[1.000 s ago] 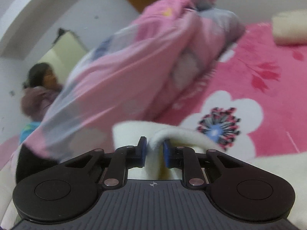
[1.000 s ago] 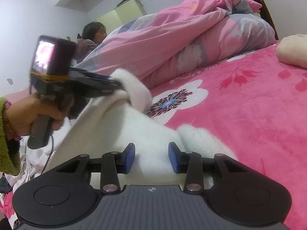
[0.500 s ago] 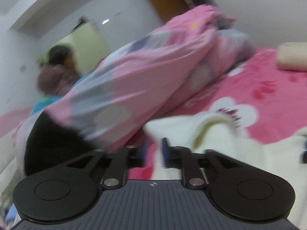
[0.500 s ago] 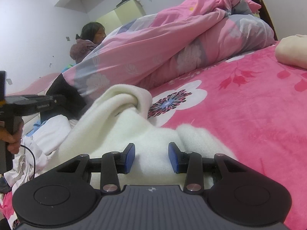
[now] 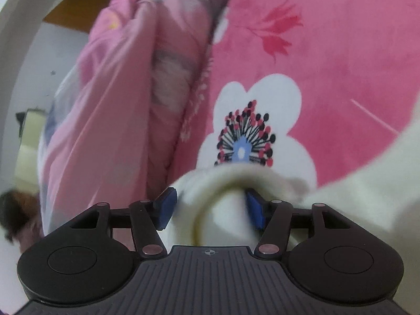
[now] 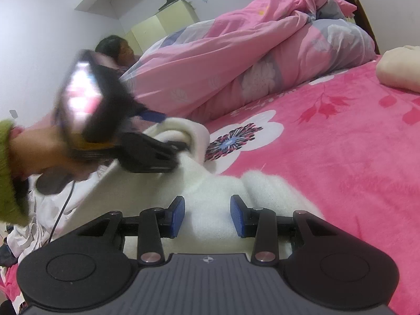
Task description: Fold clothes
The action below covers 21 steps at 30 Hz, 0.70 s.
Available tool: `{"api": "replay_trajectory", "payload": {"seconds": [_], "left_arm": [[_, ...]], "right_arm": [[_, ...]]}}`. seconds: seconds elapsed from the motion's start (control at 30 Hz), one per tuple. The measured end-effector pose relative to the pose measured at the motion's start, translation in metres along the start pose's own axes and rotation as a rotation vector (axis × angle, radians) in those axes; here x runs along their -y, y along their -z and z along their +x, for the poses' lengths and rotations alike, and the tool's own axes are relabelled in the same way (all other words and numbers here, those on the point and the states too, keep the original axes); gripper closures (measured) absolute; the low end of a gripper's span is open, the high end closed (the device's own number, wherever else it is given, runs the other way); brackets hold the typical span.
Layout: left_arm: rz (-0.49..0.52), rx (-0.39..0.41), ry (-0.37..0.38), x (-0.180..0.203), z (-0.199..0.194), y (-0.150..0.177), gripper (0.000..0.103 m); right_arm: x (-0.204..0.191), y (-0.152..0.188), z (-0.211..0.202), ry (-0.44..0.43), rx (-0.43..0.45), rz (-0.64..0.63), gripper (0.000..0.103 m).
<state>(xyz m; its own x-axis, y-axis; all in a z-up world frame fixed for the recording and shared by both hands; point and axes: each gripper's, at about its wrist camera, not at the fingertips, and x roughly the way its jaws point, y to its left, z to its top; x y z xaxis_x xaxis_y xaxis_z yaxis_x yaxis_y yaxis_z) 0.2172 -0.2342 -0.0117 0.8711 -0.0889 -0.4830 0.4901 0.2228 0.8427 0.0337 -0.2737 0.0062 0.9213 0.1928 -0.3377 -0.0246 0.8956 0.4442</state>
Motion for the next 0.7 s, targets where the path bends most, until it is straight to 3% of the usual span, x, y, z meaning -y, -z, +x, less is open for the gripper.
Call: {"api": "replay_trajectory", "payload": {"seconds": [0.2, 0.27, 0.4, 0.5, 0.7], "left_arm": [[0.080, -0.008, 0.032, 0.009, 0.018, -0.008, 0.044], [0.035, 0.002, 0.030, 0.006, 0.018, -0.005, 0.045], [-0.032, 0.037, -0.002, 0.003, 0.013, 0.002, 0.057], [-0.124, 0.062, -0.068, -0.010, 0.004, 0.011, 0.064], [-0.406, 0.062, -0.253, -0.061, -0.026, 0.056, 0.074]], "right_arm": [[0.000, 0.000, 0.000, -0.002, 0.000, 0.002, 0.062], [0.000, 0.000, 0.000, -0.002, 0.000, 0.002, 0.062], [0.001, 0.000, 0.000, -0.003, 0.001, 0.002, 0.062], [0.001, 0.000, 0.001, -0.003, 0.002, 0.001, 0.062], [0.002, 0.001, 0.002, -0.007, 0.007, 0.005, 0.062]]}}
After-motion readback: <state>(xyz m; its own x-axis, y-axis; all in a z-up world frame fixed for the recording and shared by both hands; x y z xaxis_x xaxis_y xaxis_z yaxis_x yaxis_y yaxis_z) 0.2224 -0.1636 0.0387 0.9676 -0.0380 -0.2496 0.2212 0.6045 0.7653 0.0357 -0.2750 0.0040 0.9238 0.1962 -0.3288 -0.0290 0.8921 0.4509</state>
